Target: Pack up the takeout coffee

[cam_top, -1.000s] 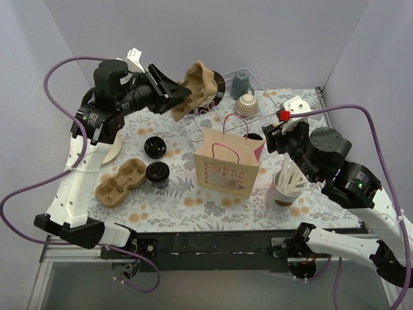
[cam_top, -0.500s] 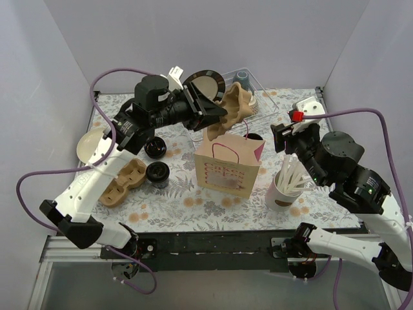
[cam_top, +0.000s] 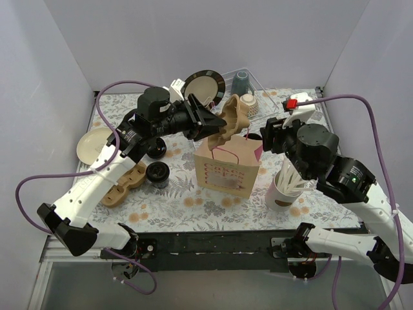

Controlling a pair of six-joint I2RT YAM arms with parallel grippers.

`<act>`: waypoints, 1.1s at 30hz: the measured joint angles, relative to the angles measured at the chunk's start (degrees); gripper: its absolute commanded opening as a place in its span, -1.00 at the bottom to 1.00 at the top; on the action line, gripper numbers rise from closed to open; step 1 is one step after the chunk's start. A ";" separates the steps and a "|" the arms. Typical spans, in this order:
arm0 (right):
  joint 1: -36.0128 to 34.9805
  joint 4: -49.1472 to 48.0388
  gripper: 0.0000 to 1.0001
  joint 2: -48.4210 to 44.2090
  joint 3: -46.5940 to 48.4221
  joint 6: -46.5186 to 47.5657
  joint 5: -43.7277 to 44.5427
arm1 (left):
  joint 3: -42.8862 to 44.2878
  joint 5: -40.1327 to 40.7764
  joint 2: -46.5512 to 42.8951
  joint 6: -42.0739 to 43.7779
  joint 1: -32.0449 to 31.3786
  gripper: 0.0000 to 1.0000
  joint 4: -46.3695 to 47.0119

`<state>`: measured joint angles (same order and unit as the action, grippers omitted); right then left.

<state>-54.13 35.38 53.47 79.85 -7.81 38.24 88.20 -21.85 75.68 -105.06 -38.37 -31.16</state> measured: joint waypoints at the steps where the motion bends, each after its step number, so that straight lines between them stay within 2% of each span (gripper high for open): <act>1: 0.00 0.87 0.19 0.35 0.00 -1.79 -0.09 | -0.15 -0.33 0.00 0.02 0.00 -0.71 0.35; 8: 0.00 5.07 0.18 1.40 0.00 -11.85 -0.50 | -2.78 -2.19 0.00 1.18 0.00 -0.70 0.87; 15: 0.00 6.91 0.18 2.47 -0.28 -19.17 -0.52 | -3.45 -2.62 1.07 6.23 0.00 -0.70 -1.62; 33: 0.00 9.03 0.10 6.82 -5.11 -28.28 -0.81 | 0.26 0.98 6.78 20.35 0.00 -0.72 -11.89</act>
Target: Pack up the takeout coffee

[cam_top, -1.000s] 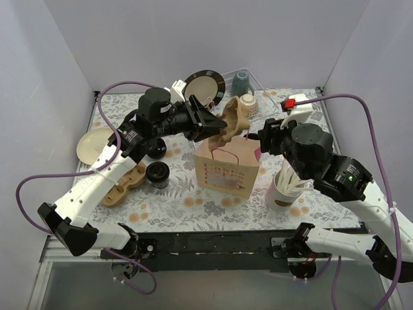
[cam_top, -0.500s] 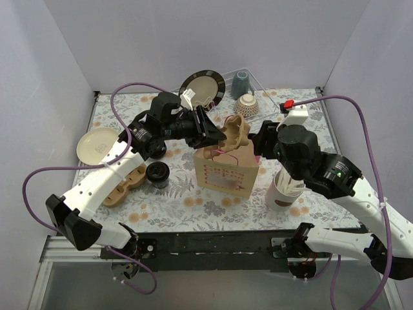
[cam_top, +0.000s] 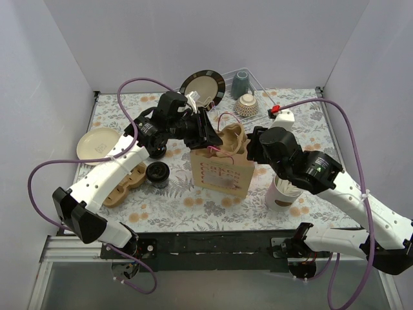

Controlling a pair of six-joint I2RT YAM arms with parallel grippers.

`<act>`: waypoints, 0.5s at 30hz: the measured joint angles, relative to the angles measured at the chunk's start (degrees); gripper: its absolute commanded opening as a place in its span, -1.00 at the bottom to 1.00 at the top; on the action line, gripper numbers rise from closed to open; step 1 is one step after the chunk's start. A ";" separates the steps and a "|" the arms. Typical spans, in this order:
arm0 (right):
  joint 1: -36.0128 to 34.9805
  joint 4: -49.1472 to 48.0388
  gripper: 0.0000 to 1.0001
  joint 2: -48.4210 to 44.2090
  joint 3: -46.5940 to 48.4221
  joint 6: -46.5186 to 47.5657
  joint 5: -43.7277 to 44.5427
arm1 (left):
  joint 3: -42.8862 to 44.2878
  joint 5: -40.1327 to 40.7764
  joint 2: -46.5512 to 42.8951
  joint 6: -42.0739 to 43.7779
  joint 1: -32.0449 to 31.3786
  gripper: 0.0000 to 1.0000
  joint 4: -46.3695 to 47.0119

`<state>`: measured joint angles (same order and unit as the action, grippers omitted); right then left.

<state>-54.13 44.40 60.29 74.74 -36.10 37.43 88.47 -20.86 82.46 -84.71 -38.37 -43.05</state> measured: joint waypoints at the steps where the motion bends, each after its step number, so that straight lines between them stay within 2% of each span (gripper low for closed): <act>1: 0.00 0.04 0.10 0.00 -0.39 -0.15 0.00 | 0.26 0.22 0.20 0.52 0.00 -0.73 -0.63; 15: 0.00 -2.47 0.08 -1.11 -4.39 -3.10 -2.36 | 1.29 1.64 0.74 4.44 0.00 -0.73 -3.76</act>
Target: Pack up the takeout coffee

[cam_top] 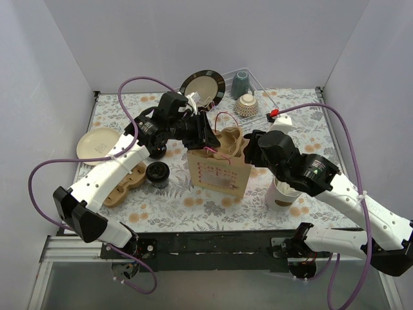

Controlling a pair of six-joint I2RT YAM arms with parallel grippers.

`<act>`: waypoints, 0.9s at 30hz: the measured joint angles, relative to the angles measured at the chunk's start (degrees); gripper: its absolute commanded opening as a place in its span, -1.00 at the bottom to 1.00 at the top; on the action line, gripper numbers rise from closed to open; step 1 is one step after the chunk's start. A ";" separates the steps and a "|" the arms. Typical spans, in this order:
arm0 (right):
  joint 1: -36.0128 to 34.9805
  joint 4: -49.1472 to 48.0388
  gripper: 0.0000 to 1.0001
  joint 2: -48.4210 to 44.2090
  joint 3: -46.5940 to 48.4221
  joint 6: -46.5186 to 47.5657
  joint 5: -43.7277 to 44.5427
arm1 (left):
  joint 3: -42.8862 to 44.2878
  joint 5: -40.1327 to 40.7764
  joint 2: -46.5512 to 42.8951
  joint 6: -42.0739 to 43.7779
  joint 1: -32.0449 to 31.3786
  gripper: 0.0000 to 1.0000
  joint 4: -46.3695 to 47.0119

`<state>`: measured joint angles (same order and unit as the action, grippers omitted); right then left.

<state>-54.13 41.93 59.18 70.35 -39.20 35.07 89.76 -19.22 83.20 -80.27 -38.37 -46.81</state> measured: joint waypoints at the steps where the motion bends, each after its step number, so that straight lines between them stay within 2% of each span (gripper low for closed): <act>1: 0.00 0.02 0.08 0.00 0.00 -0.09 -0.31 | 0.04 0.02 0.00 0.02 0.00 -0.74 -0.07; 6: 0.00 -0.50 0.11 0.00 -0.09 -0.15 -1.44 | 1.40 0.24 0.50 0.39 0.00 -0.74 -0.85; 11: 0.00 -1.31 0.01 0.37 -0.83 0.17 -2.27 | 1.88 0.44 0.96 0.68 0.00 -0.74 -1.22; 18: 0.00 1.01 -0.75 1.09 -0.81 0.35 -0.83 | 3.10 2.25 1.22 2.36 0.00 -0.75 -3.48; 22: 0.00 1.18 -0.95 1.09 -0.70 0.98 -0.61 | 4.72 3.89 2.71 3.93 0.00 -0.75 -5.53; 27: 0.00 0.35 -0.97 1.09 -0.70 1.95 -1.14 | 4.94 5.66 4.31 5.25 0.00 -0.77 -7.19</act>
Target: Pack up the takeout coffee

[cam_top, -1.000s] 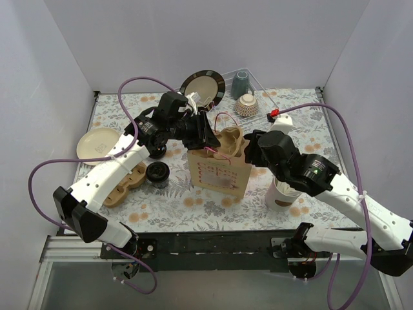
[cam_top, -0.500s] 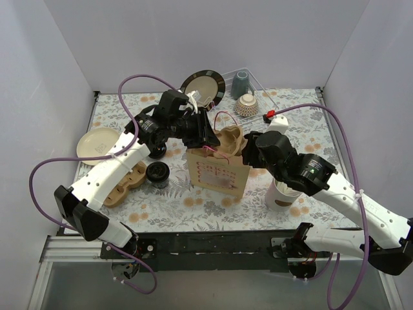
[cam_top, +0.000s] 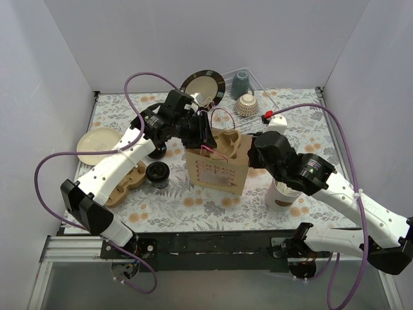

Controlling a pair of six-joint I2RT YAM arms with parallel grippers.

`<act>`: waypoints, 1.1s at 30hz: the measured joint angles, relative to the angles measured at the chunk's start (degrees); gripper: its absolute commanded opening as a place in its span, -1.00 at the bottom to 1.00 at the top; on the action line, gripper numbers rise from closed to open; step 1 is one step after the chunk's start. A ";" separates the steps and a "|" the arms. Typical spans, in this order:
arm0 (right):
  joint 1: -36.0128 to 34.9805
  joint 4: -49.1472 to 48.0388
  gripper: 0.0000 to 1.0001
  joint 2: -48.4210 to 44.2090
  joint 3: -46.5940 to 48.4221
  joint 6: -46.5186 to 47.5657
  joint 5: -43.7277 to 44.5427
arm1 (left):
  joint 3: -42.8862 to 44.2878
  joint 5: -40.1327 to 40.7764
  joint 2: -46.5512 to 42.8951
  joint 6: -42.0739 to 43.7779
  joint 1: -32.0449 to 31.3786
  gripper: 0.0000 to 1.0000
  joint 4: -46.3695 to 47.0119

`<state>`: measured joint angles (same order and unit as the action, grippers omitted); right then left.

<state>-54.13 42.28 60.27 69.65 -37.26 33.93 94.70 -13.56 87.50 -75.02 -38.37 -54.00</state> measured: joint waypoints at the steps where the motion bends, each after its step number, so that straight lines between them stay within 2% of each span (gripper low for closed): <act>1: 0.00 -0.39 -0.97 0.00 0.00 0.20 -0.13 | 0.00 0.20 0.15 0.13 0.00 -0.77 -0.04; 17: 0.00 -5.40 -0.97 0.20 -0.17 3.04 -3.72 | -0.72 10.91 2.78 -0.48 -0.44 -0.79 -0.04; 33: 0.00 -8.26 -0.97 0.20 -1.99 3.63 -4.57 | -5.09 14.01 2.91 -3.63 -1.38 -0.55 0.24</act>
<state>-54.13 34.02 60.47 67.66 -33.63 29.36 89.60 0.45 90.41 -78.65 -39.75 -53.76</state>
